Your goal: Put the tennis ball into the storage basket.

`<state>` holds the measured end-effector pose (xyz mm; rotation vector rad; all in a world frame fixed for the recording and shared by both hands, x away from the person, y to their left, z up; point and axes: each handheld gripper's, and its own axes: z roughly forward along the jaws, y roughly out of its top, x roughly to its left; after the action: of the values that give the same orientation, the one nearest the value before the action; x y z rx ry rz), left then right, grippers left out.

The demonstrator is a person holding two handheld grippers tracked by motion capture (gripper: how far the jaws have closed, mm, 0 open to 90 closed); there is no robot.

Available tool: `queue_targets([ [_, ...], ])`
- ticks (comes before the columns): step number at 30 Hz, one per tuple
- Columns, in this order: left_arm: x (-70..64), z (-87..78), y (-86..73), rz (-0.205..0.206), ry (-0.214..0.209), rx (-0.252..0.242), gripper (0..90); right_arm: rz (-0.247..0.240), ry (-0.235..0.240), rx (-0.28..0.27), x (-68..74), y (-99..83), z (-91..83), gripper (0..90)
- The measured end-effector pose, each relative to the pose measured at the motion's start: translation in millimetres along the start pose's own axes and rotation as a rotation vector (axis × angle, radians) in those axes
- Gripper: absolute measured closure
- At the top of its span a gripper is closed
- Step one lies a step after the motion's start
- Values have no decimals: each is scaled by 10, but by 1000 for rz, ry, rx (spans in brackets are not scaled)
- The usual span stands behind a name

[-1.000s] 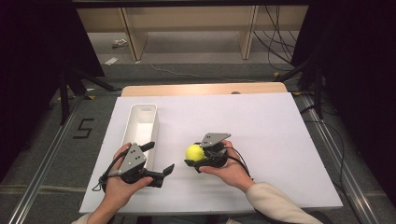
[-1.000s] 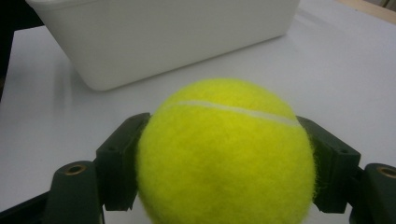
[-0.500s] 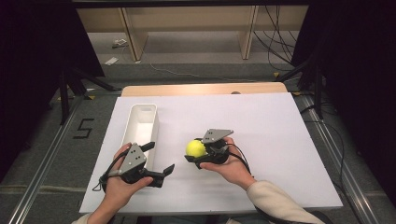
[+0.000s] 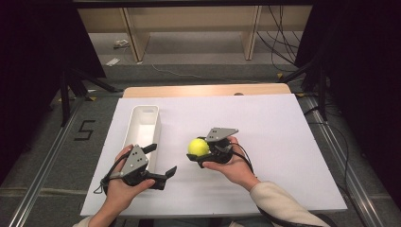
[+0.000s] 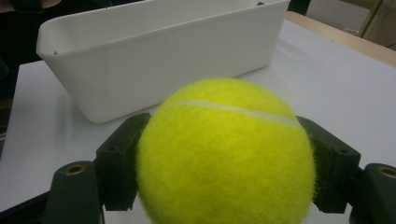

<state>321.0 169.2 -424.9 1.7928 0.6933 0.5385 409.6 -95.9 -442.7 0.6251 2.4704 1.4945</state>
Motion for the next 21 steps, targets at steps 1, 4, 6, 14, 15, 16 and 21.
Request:
queue_targets([
  [1, 0, 1, 0, 1, 0, 1, 8, 0, 0, -3, -4, 6, -3, 265],
  [4, 1, 1, 0, 0, 0, 0, 8, 2, -2, -11, -9, 24, -3, 265],
  [6, 1, 0, 0, -1, 0, 0, 8, -1, -1, -14, -10, 34, -2, 265],
  [14, 3, -1, 0, 0, 0, 0, 8, -1, -5, -28, -18, 79, 0, 265],
  [15, 3, -1, 0, 0, 0, 0, 8, -2, -4, -31, -19, 86, 1, 265],
  [16, 2, -1, 0, 0, 0, 0, 8, -3, -4, -31, -20, 90, 0, 265],
  [21, 2, 1, -1, -2, -1, -1, 8, -8, -6, -42, -18, 126, -3, 265],
])
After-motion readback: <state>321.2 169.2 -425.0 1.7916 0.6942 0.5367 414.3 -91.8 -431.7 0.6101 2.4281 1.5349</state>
